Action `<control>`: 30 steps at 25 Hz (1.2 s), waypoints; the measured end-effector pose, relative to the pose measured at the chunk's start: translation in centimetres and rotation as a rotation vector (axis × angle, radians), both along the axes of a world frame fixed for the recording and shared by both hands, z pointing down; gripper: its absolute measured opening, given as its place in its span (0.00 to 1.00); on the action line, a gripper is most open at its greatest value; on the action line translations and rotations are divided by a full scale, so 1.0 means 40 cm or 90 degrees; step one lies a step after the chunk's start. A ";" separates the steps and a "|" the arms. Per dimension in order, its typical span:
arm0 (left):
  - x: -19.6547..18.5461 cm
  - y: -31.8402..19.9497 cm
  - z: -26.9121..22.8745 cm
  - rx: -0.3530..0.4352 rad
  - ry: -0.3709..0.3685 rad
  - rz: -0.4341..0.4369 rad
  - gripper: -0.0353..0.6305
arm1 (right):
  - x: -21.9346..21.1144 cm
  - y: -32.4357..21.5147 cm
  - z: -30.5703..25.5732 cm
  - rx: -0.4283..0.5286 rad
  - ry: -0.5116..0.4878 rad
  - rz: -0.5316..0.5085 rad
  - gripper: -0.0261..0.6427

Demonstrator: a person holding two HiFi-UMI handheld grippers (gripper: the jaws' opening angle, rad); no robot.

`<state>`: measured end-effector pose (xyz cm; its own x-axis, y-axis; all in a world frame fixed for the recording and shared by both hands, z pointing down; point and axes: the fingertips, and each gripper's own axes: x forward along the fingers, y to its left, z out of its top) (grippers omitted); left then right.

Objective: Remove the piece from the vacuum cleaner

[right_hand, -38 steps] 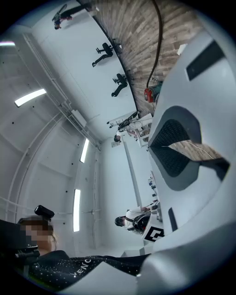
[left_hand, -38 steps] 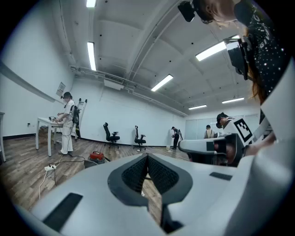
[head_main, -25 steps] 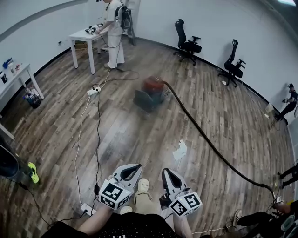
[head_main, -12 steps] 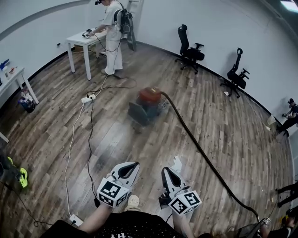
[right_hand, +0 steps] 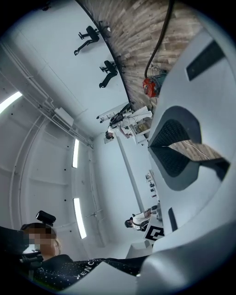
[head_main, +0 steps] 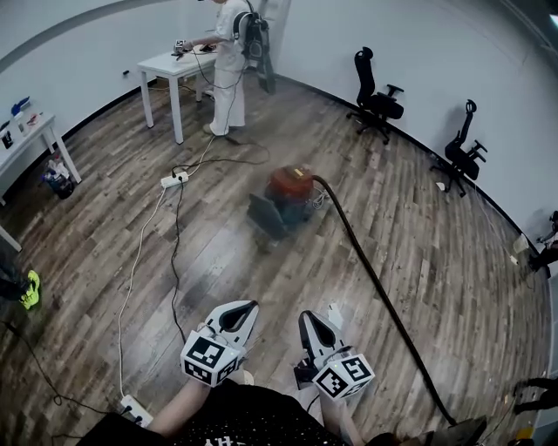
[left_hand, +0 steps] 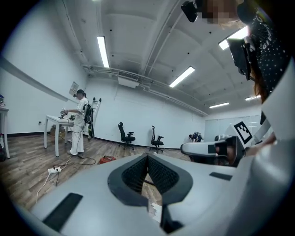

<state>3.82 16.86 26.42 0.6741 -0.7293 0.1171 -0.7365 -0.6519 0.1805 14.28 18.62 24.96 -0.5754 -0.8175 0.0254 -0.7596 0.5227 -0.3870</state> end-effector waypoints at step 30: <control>-0.098 -0.841 0.020 -0.039 0.008 0.034 0.07 | -0.086 -0.833 0.021 -0.049 -0.011 0.018 0.06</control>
<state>-0.10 -16.80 27.20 0.7134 -0.6842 0.1514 -0.6986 -0.6774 0.2305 10.85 -14.68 25.80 -0.5533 -0.8292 0.0791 -0.7663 0.4695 -0.4386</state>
